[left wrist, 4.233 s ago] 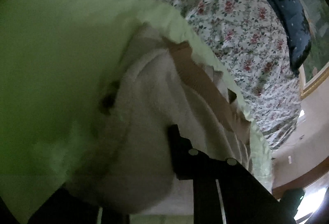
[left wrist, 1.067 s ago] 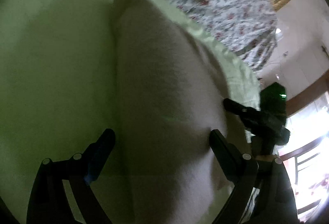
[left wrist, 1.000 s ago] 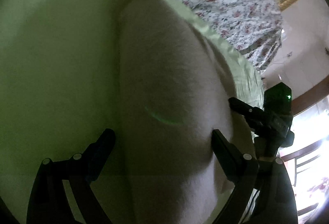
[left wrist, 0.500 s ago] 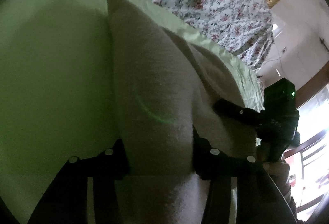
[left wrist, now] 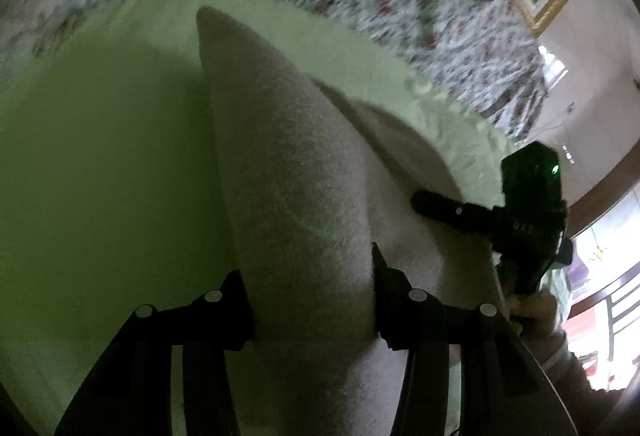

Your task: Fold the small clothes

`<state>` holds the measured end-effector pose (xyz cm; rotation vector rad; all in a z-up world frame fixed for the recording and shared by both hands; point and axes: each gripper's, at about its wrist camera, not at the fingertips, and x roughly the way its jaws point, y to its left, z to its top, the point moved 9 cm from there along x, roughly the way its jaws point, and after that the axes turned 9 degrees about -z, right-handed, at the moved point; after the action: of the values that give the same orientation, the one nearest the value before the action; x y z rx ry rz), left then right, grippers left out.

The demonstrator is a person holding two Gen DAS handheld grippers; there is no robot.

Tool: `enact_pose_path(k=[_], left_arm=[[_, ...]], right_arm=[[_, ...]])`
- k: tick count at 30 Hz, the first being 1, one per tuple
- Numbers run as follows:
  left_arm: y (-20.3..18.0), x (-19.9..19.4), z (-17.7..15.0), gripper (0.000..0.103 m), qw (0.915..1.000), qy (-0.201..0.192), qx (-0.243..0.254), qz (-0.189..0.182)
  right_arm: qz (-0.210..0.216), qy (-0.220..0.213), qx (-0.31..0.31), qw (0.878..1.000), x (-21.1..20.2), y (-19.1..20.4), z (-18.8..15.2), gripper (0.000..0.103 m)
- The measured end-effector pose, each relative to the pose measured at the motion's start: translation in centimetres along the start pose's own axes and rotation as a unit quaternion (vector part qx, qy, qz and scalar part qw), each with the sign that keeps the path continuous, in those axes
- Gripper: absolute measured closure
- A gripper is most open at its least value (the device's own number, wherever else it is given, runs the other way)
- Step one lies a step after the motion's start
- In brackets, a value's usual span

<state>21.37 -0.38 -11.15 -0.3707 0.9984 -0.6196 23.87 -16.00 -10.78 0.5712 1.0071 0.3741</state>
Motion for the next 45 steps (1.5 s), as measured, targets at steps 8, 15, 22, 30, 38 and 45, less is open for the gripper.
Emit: enact_pose_path(k=[8, 15, 22, 30, 38, 45], left_arm=[[1.1, -1.5, -1.2, 0.035, 0.9998, -0.015, -0.009, -0.008], [2.6, -5.0, 1.5, 0.032, 0.9970, -0.073, -0.024, 0.009], [3.5, -2.4, 3.4, 0.046, 0.9965, -0.060, -0.031, 0.050], [2.9, 0.6, 2.3, 0.047, 0.9948, -0.030, -0.001, 0.098], [0.8, -3.4, 0.7, 0.047, 0.9929, -0.039, 0.029, 0.109], [-0.7, -8.4, -5.7, 0.047, 0.9935, -0.048, 0.036, 0.096]], right_arm=[[-0.054, 0.007, 0.021, 0.998, 0.8, -1.8, -1.5, 0.046], [-0.089, -0.054, 0.019, 0.994, -3.1, -2.3, 2.0, 0.043], [-0.104, -0.013, 0.015, 0.994, 1.5, -1.8, 5.6, 0.089], [-0.153, -0.056, -0.009, 0.987, -0.4, -2.5, 6.4, 0.094], [-0.144, -0.054, 0.026, 0.988, -2.6, -3.1, 4.4, 0.082], [-0.121, -0.074, 0.013, 0.990, -8.1, -0.4, -1.5, 0.059]])
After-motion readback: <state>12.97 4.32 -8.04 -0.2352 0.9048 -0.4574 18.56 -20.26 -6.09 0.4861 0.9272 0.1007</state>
